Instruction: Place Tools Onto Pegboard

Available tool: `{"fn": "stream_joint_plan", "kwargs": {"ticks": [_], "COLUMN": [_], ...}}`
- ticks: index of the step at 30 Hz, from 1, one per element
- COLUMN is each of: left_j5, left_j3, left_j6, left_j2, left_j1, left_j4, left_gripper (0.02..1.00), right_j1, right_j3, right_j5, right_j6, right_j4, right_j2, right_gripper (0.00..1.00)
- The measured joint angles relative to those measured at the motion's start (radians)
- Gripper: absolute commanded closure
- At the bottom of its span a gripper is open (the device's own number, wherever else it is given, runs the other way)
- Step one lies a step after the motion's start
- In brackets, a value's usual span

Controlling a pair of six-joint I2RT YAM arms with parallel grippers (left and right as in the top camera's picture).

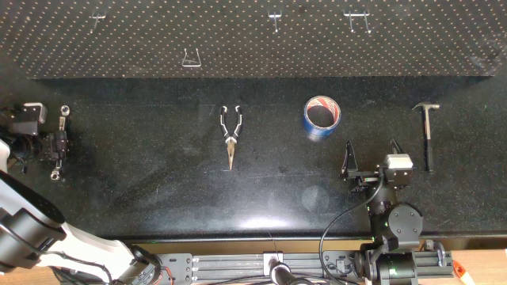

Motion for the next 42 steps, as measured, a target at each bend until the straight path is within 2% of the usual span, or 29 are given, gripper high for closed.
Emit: {"fn": "stream_joint_plan", "kwargs": {"ticks": [6, 7, 8, 9, 10, 11, 12, 13, 17, 28, 31, 36, 38, 42], "left_j5": [0.001, 0.000, 0.001, 0.001, 0.000, 0.000, 0.001, 0.000, 0.001, 0.001, 0.001, 0.003, 0.045, 0.153], "left_j3": [0.000, 0.000, 0.000, 0.000, 0.000, 0.000, 0.000, 0.000, 0.000, 0.006, 0.007, 0.013, 0.006, 0.011], "left_j6": [-0.018, -0.026, -0.027, -0.034, -0.038, -0.048, -0.060, -0.071, -0.099, -0.121, -0.121, -0.123, -0.124, -0.171], "left_j2": [0.008, 0.008, 0.008, 0.008, 0.008, 0.009, 0.009, 0.009, 0.009, 0.009, 0.009, -0.005, -0.106, -0.618], "left_j1": [-0.045, -0.048, -0.048, -0.048, -0.048, -0.048, -0.049, -0.049, -0.050, -0.050, -0.050, -0.057, -0.068, -0.071], "left_j4": [0.003, 0.005, 0.006, 0.007, 0.007, 0.007, 0.007, 0.007, -0.003, -0.024, -0.037, -0.130, -0.169, -0.105], "left_gripper": [0.029, 0.104, 0.235, 0.323, 0.391, 0.419, 0.658, 0.792, 0.928, 0.936, 0.989, 0.991, 0.989, 0.989], "right_j1": [0.000, 0.000, 0.000, 0.000, 0.000, 0.000, 0.000, 0.000, 0.000, 0.000, 0.000, 0.000, 0.000, 0.000], "right_j3": [0.000, 0.000, 0.000, 0.000, 0.000, 0.000, 0.000, 0.000, 0.000, 0.000, 0.000, 0.000, 0.000, 0.000], "right_j5": [0.000, 0.000, 0.000, 0.000, 0.000, 0.000, 0.000, 0.000, 0.000, 0.000, 0.000, 0.000, 0.000, 0.000], "right_j6": [0.000, 0.000, 0.000, 0.000, 0.000, 0.000, 0.000, 0.000, 0.000, 0.000, 0.000, 0.000, 0.000, 0.000], "right_j4": [0.000, 0.000, 0.000, 0.000, 0.000, 0.000, 0.000, 0.000, 0.000, 0.000, 0.000, 0.000, 0.000, -0.001], "right_j2": [0.000, 0.000, 0.000, 0.000, 0.000, 0.000, 0.000, 0.000, 0.000, 0.000, 0.000, 0.000, -0.001, 0.000], "right_gripper": [0.036, 0.038, 0.038, 0.038, 0.038, 0.038, 0.038, 0.038, 0.038, 0.038, 0.038, 0.038, 0.038, 0.038]}}
